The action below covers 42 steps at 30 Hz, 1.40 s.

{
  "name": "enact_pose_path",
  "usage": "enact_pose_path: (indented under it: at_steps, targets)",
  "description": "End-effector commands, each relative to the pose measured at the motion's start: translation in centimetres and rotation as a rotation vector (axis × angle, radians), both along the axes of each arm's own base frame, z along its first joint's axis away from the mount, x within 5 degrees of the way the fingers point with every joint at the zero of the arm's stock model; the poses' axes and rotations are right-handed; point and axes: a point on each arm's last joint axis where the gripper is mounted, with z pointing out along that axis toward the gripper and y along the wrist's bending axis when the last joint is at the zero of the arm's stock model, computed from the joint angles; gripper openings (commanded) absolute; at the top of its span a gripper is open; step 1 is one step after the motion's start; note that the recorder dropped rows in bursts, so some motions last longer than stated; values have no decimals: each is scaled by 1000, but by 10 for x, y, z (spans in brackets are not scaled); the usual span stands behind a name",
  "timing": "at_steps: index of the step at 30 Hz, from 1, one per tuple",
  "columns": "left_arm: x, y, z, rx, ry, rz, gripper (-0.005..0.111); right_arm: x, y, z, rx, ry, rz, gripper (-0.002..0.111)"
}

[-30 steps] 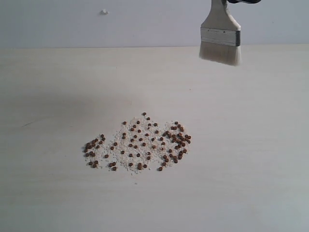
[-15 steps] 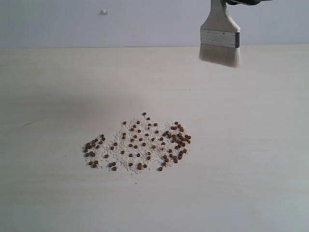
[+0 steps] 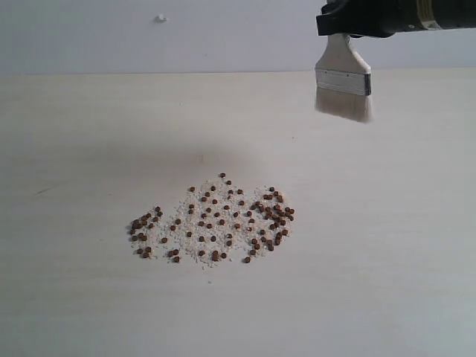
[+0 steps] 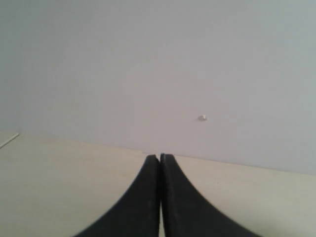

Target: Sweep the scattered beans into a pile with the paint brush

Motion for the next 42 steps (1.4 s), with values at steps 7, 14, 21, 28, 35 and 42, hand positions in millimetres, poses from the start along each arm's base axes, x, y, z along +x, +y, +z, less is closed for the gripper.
enact_pose_path:
  at_steps: [7, 14, 21, 28, 35, 42]
  targets:
    - [-1, -3, -4, -4, 38, -36, 0, -88, -34, 1, 411, -339, -278, 0]
    - [-1, -3, -4, 1, 37, -35, 0, -159, -46, -20, 390, -382, -245, 0]
    - [-1, -4, -5, 4, 49, -45, 0, -223, -61, -43, 339, -439, -274, 0]
    - [-1, -4, -5, 5, 51, -46, 0, -254, -68, -52, 286, -471, -277, 0]
    - [-1, -4, -6, 6, 54, -49, 0, -258, -70, -59, 179, -422, -283, 0]
    - [-1, -4, -6, 6, 54, -49, 0, -258, -70, -55, 158, -482, -271, 0]
